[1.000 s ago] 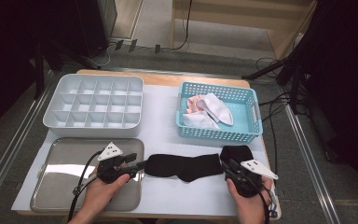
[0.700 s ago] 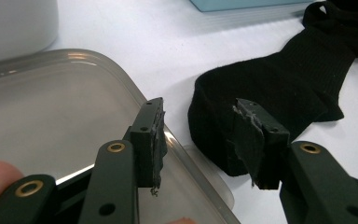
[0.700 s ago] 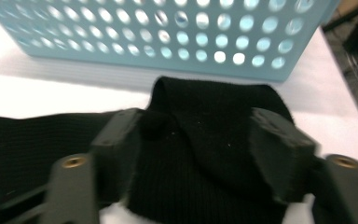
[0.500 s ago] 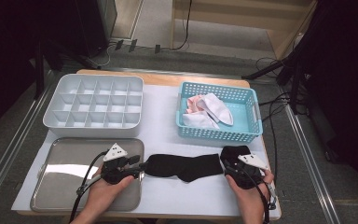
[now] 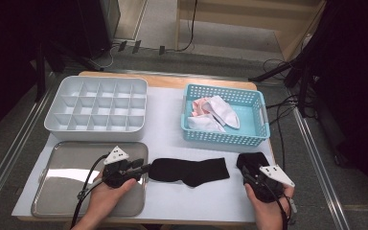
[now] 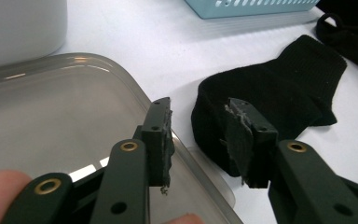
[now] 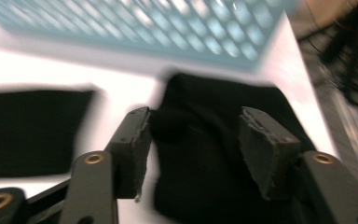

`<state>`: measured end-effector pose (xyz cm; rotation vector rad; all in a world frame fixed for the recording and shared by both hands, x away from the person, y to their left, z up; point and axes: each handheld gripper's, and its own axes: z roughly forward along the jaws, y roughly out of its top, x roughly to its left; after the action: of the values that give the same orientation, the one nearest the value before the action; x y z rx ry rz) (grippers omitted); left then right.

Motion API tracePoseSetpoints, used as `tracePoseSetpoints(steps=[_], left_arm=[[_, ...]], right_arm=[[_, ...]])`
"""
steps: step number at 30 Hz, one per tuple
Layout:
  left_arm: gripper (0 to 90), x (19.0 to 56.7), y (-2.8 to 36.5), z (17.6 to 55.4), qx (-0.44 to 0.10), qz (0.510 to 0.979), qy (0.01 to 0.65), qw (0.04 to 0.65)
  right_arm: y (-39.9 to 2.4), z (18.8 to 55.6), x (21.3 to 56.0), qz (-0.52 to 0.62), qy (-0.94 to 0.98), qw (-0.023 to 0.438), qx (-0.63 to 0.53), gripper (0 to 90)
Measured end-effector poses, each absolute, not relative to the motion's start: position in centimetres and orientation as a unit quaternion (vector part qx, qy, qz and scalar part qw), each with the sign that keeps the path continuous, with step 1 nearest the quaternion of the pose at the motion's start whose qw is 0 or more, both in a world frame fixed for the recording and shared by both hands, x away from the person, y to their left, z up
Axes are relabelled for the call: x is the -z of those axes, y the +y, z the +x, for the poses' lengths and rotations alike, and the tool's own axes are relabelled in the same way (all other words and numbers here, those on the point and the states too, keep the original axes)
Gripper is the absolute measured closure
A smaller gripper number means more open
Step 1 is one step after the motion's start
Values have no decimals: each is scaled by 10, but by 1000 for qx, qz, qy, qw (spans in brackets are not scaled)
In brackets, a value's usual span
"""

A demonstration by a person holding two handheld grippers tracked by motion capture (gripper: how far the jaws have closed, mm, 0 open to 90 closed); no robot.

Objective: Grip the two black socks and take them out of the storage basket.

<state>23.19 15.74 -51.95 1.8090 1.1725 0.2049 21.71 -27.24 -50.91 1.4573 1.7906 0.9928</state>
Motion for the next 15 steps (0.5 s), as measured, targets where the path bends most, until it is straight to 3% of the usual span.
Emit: tracePoseSetpoints(steps=[2, 3, 10, 12, 15], left_arm=[[631, 519, 158, 233, -84, 736, 478, 472], [639, 519, 158, 233, -85, 736, 478, 471], [616, 521, 145, 231, -81, 753, 458, 465], [610, 521, 141, 230, -96, 762, 455, 451], [651, 522, 136, 230, -93, 768, 453, 443]], right_arm=[[-267, 212, 505, 541, 675, 305, -399, 563], [-253, 207, 501, 524, 682, 278, -429, 605], [-229, 223, 529, 554, 705, 201, -395, 538], [-226, 224, 529, 555, 707, 205, -387, 555], [-223, 224, 529, 552, 712, 218, -377, 686]])
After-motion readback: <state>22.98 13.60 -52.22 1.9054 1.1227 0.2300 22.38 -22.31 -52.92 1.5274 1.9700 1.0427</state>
